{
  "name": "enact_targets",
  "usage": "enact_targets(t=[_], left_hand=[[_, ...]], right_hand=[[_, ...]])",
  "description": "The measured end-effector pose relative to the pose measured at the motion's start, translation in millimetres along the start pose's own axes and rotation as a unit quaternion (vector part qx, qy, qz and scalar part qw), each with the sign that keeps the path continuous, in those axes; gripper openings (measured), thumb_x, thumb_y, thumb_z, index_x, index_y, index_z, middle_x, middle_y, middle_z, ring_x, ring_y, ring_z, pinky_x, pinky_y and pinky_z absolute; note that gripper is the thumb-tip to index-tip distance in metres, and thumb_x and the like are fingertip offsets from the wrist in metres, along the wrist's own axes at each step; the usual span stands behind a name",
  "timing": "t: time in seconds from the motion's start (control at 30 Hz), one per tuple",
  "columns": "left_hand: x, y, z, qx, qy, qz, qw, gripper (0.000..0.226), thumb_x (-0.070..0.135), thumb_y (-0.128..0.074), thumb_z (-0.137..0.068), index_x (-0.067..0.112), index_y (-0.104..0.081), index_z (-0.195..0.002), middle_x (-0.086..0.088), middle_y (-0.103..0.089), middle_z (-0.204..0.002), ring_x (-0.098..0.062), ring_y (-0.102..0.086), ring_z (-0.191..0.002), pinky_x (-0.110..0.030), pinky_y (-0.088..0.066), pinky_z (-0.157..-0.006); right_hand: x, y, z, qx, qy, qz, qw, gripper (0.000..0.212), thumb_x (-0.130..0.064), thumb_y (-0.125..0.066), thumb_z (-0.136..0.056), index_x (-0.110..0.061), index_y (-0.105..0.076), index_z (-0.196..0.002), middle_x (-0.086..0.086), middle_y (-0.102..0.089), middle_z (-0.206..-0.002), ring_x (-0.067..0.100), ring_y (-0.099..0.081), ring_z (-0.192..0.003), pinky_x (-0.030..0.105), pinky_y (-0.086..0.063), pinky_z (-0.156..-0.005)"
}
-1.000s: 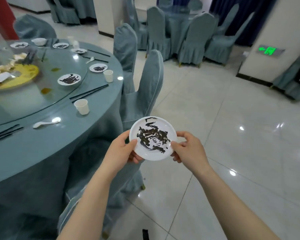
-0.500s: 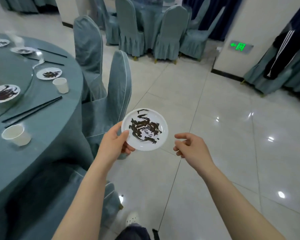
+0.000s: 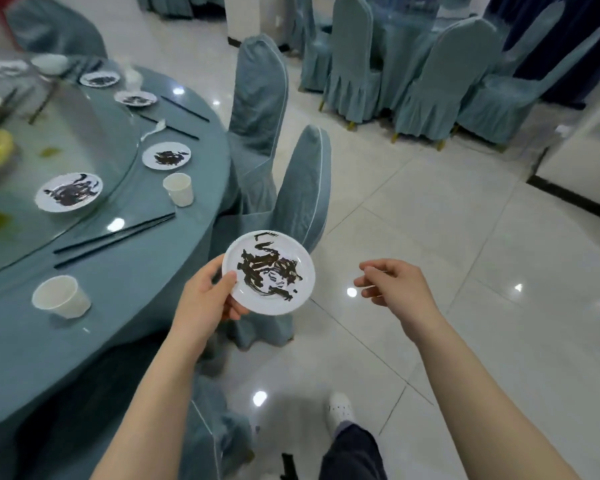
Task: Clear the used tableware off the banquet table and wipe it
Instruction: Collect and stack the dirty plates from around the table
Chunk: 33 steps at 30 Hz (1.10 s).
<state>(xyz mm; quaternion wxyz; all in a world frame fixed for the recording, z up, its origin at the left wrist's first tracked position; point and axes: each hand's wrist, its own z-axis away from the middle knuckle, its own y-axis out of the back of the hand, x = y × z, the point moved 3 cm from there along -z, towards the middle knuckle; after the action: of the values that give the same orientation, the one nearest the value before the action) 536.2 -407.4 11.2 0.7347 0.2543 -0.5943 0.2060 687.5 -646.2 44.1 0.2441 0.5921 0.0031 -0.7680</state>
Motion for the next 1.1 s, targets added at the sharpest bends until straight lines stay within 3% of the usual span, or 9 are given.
enact_targets(t=[0.17, 0.33, 0.5, 0.67, 0.8, 0.9, 1.1], left_hand=[[-2.9, 37.2, -37.4, 0.161, 0.026, 0.037, 0.986, 0.03, 0.011, -0.046, -0.098, 0.03, -0.058, -0.119, -0.003, -0.065, -0.054, -0.01, -0.056, -0.042, -0.019, -0.045, -0.041], [9.5, 67.4, -59.1, 0.317, 0.04, 0.081, 0.944, 0.03, 0.012, -0.045, -0.098, 0.027, -0.056, -0.122, -0.001, -0.065, -0.053, -0.011, -0.058, -0.043, -0.019, -0.047, -0.04], [12.5, 95.4, -57.5, 0.419, 0.043, 0.099, 0.901, 0.029, 0.012, -0.042, -0.097, 0.028, -0.057, -0.117, -0.002, -0.063, -0.052, -0.01, -0.057, -0.044, -0.02, -0.046, -0.039], [9.7, 138.4, -57.0, 0.471, 0.064, 0.082, 0.876, 0.027, 0.011, -0.044, -0.096, 0.024, -0.06, -0.114, -0.003, -0.066, -0.057, -0.013, -0.058, -0.045, -0.019, -0.042, -0.039], [3.4, 181.9, -58.2, 0.499, 0.062, 0.085, 0.86, 0.028, 0.009, -0.045, -0.096, 0.023, -0.062, -0.111, -0.01, -0.062, -0.054, -0.024, -0.055, -0.051, -0.02, -0.041, -0.039], [-0.3, 209.5, -63.1, 0.516, 0.057, 0.093, 0.85, 0.028, 0.007, -0.044, -0.096, 0.026, -0.061, -0.111, -0.009, -0.062, -0.05, -0.016, -0.054, -0.041, -0.018, -0.043, -0.038], [-9.7, 236.9, -68.9, 0.535, 0.07, 0.106, 0.835, 0.029, 0.009, -0.044, -0.097, 0.022, -0.059, -0.119, -0.008, -0.063, -0.05, -0.014, -0.057, -0.041, -0.019, -0.045, -0.039]], right_hand=[[-30.9, -59.4, -94.0, -0.13, 0.031, 0.042, 0.99, 0.014, -0.013, -0.055, -0.09, -0.017, -0.068, -0.091, 0.001, -0.073, -0.075, 0.01, -0.061, -0.06, 0.019, -0.047, -0.056], [-76.4, -122.4, -166.7, -0.252, 0.07, 0.067, 0.963, 0.013, -0.011, -0.055, -0.09, -0.014, -0.067, -0.089, 0.002, -0.073, -0.071, 0.011, -0.06, -0.056, 0.024, -0.049, -0.058], [-107.8, -193.1, -200.1, -0.34, 0.093, 0.097, 0.931, 0.013, -0.009, -0.054, -0.09, -0.014, -0.067, -0.091, 0.001, -0.073, -0.07, 0.005, -0.06, -0.053, 0.014, -0.046, -0.051], [-122.5, -280.1, -196.2, -0.422, 0.09, 0.125, 0.893, 0.012, -0.01, -0.054, -0.091, -0.013, -0.065, -0.094, 0.001, -0.073, -0.072, 0.011, -0.058, -0.056, 0.018, -0.046, -0.054], [-133.2, -340.2, -186.7, -0.454, 0.1, 0.15, 0.872, 0.011, -0.01, -0.054, -0.091, -0.013, -0.065, -0.093, 0.002, -0.071, -0.072, 0.01, -0.058, -0.054, 0.021, -0.042, -0.055], [-144.0, -376.6, -186.9, -0.461, 0.119, 0.162, 0.865, 0.009, -0.013, -0.055, -0.091, -0.013, -0.064, -0.092, 0.001, -0.071, -0.072, 0.01, -0.058, -0.055, 0.02, -0.042, -0.053], [-150.1, -426.2, -207.3, -0.464, 0.116, 0.195, 0.856, 0.005, -0.013, -0.059, -0.087, -0.015, -0.064, -0.087, 0.001, -0.071, -0.069, 0.009, -0.058, -0.052, 0.018, -0.045, -0.048]])
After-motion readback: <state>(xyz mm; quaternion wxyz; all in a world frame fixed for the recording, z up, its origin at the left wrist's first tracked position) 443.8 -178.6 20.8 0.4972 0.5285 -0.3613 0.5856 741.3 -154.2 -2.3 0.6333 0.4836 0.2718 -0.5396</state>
